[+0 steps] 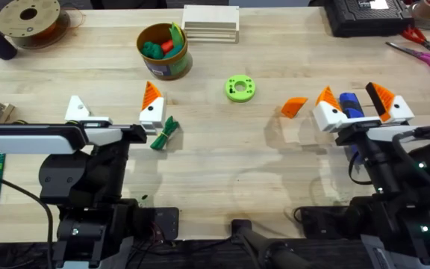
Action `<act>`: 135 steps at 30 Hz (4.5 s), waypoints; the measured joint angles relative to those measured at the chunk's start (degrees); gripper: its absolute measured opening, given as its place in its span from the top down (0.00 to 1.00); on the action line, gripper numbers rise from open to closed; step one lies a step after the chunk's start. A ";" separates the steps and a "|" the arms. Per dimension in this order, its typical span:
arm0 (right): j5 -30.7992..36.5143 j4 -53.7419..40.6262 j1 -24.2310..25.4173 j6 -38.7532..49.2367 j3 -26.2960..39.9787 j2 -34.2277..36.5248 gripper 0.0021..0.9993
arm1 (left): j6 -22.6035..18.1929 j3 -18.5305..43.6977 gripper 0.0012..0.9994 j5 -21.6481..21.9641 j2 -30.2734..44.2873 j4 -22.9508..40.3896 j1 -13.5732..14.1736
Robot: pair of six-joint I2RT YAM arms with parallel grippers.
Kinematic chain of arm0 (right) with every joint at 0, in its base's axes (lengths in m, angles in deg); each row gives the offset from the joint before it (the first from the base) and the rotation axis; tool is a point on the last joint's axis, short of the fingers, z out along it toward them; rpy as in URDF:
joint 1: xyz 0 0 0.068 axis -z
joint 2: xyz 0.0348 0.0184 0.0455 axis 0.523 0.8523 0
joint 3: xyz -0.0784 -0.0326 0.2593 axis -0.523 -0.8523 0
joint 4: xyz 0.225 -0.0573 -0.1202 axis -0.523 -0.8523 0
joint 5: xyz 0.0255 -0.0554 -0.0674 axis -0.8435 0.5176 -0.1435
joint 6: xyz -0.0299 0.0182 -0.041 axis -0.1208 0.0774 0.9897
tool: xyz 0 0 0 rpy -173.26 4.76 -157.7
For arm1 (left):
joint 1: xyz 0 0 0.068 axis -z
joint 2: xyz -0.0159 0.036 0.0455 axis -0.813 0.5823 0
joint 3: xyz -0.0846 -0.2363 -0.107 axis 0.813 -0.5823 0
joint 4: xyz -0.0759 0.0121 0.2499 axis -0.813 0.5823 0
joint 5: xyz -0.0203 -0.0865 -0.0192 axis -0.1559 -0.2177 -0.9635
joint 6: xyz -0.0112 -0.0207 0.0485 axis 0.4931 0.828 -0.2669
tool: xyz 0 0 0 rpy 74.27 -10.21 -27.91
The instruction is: Pick up the gripper from the table and insert it into the empty holder that is missing its gripper. Then pick up a screw, insert it into the mounting hole, and use the screwdriver to tighten it. Finally, clean up the table by picking up the vegetable and placing it into the bucket.
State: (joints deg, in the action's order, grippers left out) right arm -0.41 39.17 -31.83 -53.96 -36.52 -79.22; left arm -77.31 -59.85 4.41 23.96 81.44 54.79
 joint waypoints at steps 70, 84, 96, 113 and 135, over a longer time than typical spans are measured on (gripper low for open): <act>-2.40 -42.66 0.00 -7.13 42.75 26.71 0.06 | -9.86 53.90 0.01 -32.44 55.87 35.14 11.15; -2.41 -42.71 0.00 -7.13 42.75 26.73 0.06 | -13.90 52.48 0.01 -31.44 54.89 18.69 14.55; -2.40 -42.72 0.00 -7.13 42.75 26.72 0.06 | -16.32 22.06 0.01 -27.98 20.99 -2.11 20.73; -2.43 -42.71 0.00 -7.13 42.75 26.71 0.06 | -3.13 0.20 0.01 -28.45 0.50 2.21 21.11; -2.43 -42.73 0.00 -7.13 42.75 26.71 0.06 | -2.69 0.20 0.01 -30.03 0.46 2.23 21.11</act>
State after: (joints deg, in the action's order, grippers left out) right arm -2.83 -3.56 -31.83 -61.09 6.23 -52.51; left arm -80.00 -59.65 -25.62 24.43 83.67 75.91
